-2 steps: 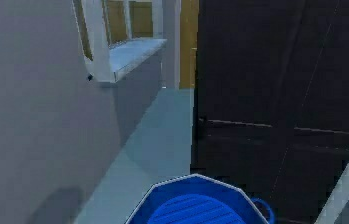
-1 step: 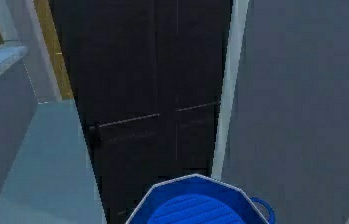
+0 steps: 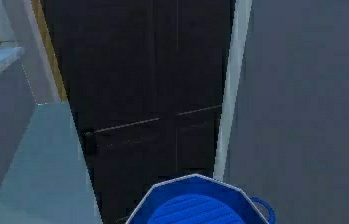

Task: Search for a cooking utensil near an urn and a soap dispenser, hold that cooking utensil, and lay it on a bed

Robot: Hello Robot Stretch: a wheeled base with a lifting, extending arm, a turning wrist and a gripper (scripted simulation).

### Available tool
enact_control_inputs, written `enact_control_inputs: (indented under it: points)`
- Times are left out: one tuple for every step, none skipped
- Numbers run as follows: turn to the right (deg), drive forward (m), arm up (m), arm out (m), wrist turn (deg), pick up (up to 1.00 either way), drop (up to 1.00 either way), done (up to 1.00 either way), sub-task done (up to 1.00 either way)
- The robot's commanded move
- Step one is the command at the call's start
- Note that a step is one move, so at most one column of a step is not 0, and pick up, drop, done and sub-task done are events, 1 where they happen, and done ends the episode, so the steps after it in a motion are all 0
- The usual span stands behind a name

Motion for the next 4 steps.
enact_control_inputs:
  points:
    - [-39.0,0.00,0.00,0.00,0.0,0.00,0.00,0.00,0.00]
    - [0.0,0.45,0.00,0.00,0.0,0.00,0.00,0.00,0.00]
    - [-9.0,0.00,0.00,0.00,0.0,0.00,0.00,0.00,0.00]
    - [0.0,0.65,0.00,0.00,0.0,0.00,0.00,0.00,0.00]
